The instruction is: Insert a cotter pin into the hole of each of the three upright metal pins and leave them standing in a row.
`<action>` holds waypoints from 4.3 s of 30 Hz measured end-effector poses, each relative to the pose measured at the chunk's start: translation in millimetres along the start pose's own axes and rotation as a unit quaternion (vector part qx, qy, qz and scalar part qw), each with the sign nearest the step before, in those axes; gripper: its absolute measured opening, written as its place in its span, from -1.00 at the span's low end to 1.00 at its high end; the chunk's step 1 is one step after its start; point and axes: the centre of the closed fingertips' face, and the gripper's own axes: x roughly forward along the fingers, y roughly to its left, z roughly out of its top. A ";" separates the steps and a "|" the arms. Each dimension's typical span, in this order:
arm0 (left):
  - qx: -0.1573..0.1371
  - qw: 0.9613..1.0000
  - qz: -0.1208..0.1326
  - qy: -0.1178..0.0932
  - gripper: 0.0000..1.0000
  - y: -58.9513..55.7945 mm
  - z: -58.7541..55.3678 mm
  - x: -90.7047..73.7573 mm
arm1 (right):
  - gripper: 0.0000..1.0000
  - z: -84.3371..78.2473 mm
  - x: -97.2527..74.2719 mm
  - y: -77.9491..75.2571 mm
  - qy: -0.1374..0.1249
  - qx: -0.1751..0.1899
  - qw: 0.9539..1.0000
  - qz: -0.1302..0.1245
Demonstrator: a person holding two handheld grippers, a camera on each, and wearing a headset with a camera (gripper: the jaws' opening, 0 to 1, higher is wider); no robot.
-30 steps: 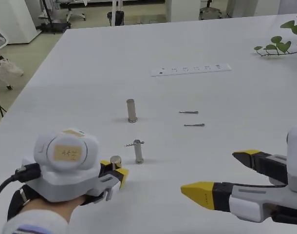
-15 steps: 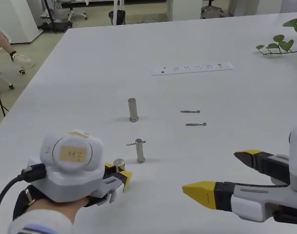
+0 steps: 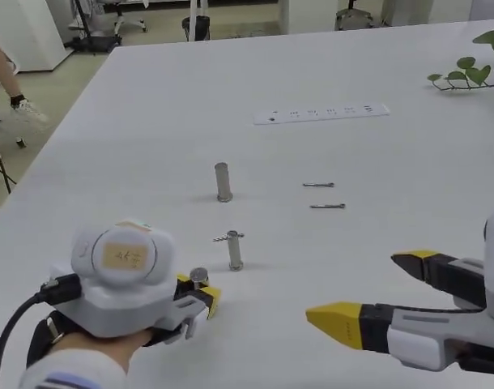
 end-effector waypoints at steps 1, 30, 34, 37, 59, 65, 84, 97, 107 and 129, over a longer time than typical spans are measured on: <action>0.000 1.000 0.000 0.001 -0.81 -0.2 -0.3 -0.2 | 0.73 0.0 0.2 0.2 0.000 0.000 1.000 0.000; -0.051 0.998 -0.012 0.029 -0.71 -10.9 -10.1 -5.1 | 0.73 -2.7 0.5 5.8 0.007 -0.006 1.000 0.011; -0.053 0.998 -0.026 0.019 -0.61 -14.2 -4.1 -8.0 | 0.73 -2.3 -0.1 5.2 0.006 -0.004 1.000 0.010; -0.038 0.998 -0.041 0.017 -0.54 -18.1 1.3 -10.7 | 0.73 -3.0 -0.2 4.9 0.007 -0.005 1.000 0.009; 0.074 0.983 -0.149 -0.078 0.03 -32.2 49.7 -59.4 | 0.72 -6.3 0.5 2.3 0.015 -0.001 1.000 0.007; 0.072 0.980 -0.155 -0.097 0.56 -26.7 48.0 -63.4 | 0.72 -7.2 0.1 0.1 0.018 -0.001 1.000 0.004; 0.010 0.975 -0.159 -0.156 0.97 3.9 42.8 -71.2 | 0.71 -5.9 -3.1 -11.8 0.035 -0.005 0.999 -0.018; 0.013 0.973 -0.163 -0.160 0.97 15.6 33.8 -74.4 | 0.71 4.7 -9.1 -36.5 0.052 -0.023 0.997 -0.043; 0.067 0.973 -0.161 -0.150 0.97 14.9 27.9 -73.1 | 0.66 21.4 -10.7 -76.3 0.099 -0.076 0.990 -0.059; 0.063 0.976 -0.147 -0.144 0.94 19.4 20.8 -76.5 | 0.57 58.7 29.2 -107.9 0.196 -0.224 0.955 -0.004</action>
